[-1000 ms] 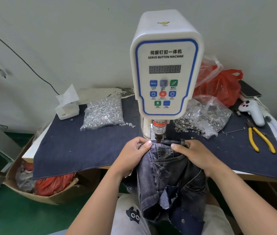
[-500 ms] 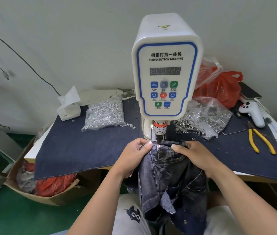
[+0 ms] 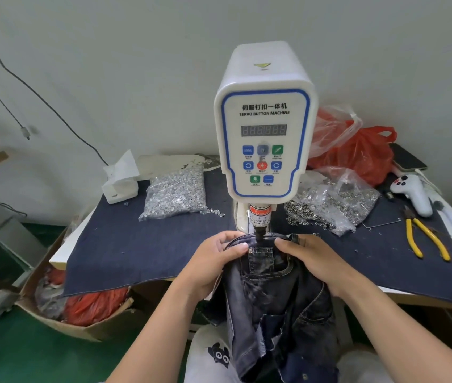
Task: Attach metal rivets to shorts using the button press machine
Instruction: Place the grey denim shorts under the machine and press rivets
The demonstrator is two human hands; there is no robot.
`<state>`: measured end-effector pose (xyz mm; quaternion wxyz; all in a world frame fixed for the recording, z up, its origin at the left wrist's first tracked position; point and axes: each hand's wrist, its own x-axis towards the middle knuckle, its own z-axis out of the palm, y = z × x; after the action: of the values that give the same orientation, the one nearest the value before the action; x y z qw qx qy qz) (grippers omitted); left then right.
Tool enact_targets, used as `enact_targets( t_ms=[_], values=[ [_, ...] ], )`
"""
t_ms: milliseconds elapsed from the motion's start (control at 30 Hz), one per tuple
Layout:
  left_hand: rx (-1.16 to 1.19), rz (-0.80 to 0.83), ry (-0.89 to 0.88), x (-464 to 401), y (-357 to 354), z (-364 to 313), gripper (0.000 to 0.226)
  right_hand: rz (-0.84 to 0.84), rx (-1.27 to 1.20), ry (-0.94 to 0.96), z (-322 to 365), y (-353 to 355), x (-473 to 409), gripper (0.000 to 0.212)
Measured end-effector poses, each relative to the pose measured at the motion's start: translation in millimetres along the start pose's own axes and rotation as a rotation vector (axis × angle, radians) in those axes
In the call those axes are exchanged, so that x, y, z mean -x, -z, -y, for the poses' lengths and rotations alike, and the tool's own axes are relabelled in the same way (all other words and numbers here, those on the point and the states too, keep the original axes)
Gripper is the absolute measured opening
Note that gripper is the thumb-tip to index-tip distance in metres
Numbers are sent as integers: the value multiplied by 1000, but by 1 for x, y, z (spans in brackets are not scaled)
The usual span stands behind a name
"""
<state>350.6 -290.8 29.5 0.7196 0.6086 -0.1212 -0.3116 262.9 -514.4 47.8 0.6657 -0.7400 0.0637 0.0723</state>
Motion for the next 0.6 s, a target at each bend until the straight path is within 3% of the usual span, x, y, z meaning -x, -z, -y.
enact_targets(
  t_ms=[167, 300, 400, 467, 567, 600],
  values=[
    [-28, 81, 101, 18, 11, -4, 42, 110, 21, -54, 5, -1, 5, 27],
    [-241, 134, 92, 38, 8, -7, 32, 168, 94, -41, 0, -10, 13, 28],
    [-226, 115, 26, 47, 4, -15, 24, 201, 158, 3, 8, -7, 18, 48],
    [-74, 92, 24, 53, 3, -21, 19, 59, 336, 77, 12, 7, 12, 54],
    [97, -89, 53, 59, 5, -37, 22, -497, 776, 121, 3, 39, -12, 32],
    [84, -169, 49, 57, 9, -45, 17, -615, 948, 100, -3, 45, -19, 25]
  ],
)
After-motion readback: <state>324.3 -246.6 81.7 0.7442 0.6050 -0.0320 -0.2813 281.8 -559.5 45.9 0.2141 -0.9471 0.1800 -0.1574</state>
